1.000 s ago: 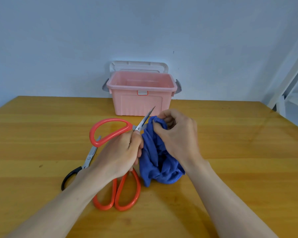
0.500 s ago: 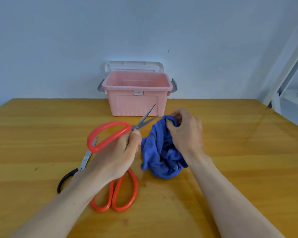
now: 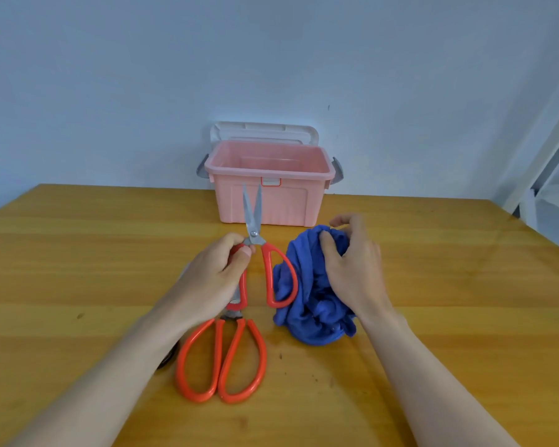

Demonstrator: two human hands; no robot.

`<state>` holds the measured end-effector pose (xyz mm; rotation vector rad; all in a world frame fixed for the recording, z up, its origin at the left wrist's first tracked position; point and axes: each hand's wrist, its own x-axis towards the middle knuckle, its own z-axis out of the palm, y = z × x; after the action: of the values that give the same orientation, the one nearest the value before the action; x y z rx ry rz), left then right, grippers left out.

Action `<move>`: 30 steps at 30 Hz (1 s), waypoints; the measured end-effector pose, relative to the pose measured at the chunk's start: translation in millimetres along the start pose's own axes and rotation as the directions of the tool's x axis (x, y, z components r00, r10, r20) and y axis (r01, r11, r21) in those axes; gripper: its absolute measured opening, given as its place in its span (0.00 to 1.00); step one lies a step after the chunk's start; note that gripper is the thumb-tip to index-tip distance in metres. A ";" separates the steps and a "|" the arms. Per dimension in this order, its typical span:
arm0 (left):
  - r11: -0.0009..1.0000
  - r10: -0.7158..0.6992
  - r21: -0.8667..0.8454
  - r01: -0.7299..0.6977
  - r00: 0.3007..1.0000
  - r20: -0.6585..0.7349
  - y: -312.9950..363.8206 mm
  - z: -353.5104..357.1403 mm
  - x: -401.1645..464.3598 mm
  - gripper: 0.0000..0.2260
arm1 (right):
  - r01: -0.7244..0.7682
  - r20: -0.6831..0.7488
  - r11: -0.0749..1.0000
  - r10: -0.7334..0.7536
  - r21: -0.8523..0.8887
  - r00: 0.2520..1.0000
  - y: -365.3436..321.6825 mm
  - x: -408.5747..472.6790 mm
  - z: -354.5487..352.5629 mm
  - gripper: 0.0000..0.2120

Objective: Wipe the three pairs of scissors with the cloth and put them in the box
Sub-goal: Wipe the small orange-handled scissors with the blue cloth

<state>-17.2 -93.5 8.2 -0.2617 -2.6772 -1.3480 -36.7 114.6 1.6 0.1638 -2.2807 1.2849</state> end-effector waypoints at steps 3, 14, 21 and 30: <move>0.960 -0.090 -0.262 0.102 0.994 0.055 -1.2 -0.8 1.0 0.07 | 0.028 0.044 1.000 -0.028 0.004 0.999 1.5 -1.5 2.3 0.04; 0.777 -0.237 -0.557 0.294 0.956 0.174 11.3 6.5 -3.3 0.08 | 0.189 0.279 0.982 -0.185 0.013 0.942 -5.9 -11.6 7.7 0.03; 0.832 -0.249 -0.422 0.361 0.922 0.298 21.9 4.2 -9.8 0.09 | 0.025 0.054 0.996 -0.030 0.087 0.998 -7.0 -9.5 3.4 0.06; 0.899 -0.226 -0.284 0.334 0.908 0.352 16.7 -6.5 -7.5 0.10 | -0.174 -0.273 0.875 0.322 0.452 0.907 -6.1 2.6 -7.2 0.11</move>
<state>-6.1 -89.6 23.6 -0.1247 -2.7981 -2.0219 -34.2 117.6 10.6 -0.2078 -1.7471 1.7777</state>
